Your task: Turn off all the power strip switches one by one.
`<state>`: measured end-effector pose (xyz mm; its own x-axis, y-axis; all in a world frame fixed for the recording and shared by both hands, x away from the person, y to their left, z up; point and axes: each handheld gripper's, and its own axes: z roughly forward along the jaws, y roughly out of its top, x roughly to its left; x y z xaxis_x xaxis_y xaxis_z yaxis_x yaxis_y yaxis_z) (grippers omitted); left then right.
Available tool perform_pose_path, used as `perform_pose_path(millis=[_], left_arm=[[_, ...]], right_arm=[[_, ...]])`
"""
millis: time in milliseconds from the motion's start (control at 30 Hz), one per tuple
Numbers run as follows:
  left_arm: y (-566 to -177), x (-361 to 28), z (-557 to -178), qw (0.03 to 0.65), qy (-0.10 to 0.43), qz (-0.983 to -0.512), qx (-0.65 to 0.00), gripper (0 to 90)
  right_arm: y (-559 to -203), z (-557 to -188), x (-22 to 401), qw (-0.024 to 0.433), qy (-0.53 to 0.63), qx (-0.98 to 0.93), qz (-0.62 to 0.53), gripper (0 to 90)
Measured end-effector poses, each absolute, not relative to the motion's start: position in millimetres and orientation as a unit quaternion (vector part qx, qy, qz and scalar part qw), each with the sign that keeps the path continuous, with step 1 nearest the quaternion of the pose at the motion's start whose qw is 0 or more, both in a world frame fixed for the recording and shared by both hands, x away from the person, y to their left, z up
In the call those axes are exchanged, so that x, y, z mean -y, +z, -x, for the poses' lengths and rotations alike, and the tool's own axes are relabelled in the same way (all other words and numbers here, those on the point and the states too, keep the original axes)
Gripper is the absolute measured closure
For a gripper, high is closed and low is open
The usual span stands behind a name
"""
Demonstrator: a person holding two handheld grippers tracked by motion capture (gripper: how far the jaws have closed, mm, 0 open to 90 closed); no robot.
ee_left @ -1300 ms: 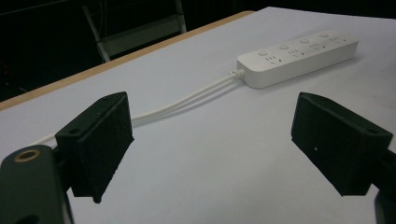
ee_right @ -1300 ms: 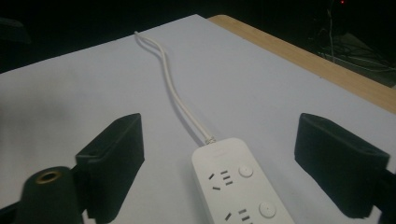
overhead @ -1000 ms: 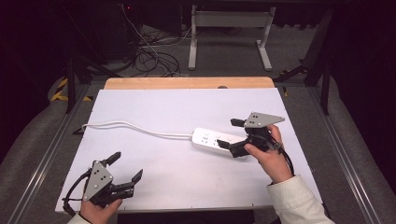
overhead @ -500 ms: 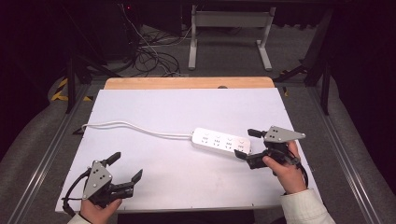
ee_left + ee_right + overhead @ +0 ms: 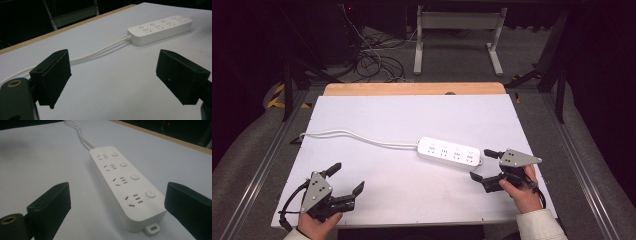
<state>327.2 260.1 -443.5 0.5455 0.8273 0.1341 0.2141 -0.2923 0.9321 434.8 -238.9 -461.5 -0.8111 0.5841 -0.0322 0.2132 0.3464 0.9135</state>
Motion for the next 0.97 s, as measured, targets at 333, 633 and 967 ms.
perform_pose_path(millis=[333, 633, 967], left_arm=[[-447, -261, -331, 0.483, 0.311, -0.738, -0.356, 12.8], [-453, -264, -336, 0.479, 0.325, -0.741, -0.34, 12.2], [-454, -265, -339, 0.481, 0.303, -0.741, -0.356, 12.6]], right_arm=[[-482, -425, 247, 0.172, 0.481, -0.818, -0.264, 7.1], [-483, -428, 246, 0.167, 0.483, -0.808, -0.293, 6.8], [-481, -427, 251, 0.182, 0.489, -0.8, -0.295, 6.7]])
